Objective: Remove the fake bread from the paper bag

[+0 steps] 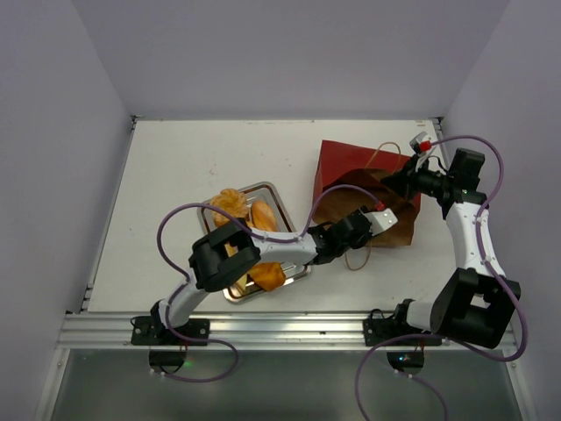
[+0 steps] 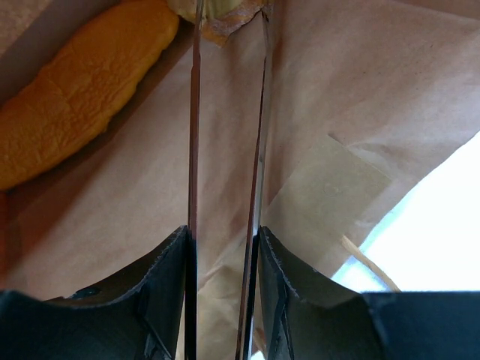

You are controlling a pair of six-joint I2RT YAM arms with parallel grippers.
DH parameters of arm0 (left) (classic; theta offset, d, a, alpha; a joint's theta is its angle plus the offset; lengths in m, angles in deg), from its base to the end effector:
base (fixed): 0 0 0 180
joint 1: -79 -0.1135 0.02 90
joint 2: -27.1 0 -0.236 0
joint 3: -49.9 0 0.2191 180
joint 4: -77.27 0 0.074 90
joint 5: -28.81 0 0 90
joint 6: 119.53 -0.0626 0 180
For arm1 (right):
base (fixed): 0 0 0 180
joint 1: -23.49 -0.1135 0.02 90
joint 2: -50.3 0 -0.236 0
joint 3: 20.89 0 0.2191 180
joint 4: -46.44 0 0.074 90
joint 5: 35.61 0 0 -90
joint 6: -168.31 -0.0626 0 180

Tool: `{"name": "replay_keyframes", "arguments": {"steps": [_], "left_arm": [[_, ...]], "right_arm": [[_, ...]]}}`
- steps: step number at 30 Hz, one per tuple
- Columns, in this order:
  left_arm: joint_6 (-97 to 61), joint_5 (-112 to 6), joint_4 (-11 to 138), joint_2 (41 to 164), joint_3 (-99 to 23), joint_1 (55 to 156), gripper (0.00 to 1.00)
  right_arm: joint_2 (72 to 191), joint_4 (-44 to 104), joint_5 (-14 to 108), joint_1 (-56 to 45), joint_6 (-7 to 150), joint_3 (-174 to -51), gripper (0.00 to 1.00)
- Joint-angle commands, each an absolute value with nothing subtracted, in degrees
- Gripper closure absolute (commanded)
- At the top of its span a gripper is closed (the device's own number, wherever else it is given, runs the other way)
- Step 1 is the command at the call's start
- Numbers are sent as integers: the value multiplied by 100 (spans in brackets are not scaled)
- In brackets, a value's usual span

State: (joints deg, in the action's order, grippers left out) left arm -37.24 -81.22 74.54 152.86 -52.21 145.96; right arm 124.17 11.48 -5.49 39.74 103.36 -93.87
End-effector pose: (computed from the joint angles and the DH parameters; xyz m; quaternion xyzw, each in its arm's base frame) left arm 0.2067 -0.4311 0.1581 0.4346 0.7210 -0.1281 0.5243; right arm 0.2638 -0.0205 0.2751 -0.2857 0.7519 0.2768 0.5258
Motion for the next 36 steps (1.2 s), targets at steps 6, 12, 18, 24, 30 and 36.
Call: {"name": "replay_keyframes", "arguments": {"steps": [6, 12, 18, 24, 30, 36], "left_arm": [[-3955, -8466, 7728, 15481, -5590, 14641, 59], [-3947, -8475, 7675, 15525, -5617, 14633, 81], [-3806, -8615, 7781, 15174, -5170, 14641, 99], [-3578, -8493, 7746, 14455, -4599, 14650, 100], [-3402, -8343, 7702, 13724, -3895, 14729, 100], [-3226, -8194, 7518, 12784, -3113, 14870, 100]], "right_arm": [[12316, 1288, -969, 3984, 10212, -9418, 96], [12272, 1279, -995, 3984, 10212, -9418, 96], [12246, 1367, -855, 3984, 10125, -9383, 96], [12193, 1683, -320, 3984, 9844, -9304, 97], [12158, 1912, 130, 3984, 9624, -9225, 97], [12097, 2044, 367, 3984, 9492, -9163, 97]]}}
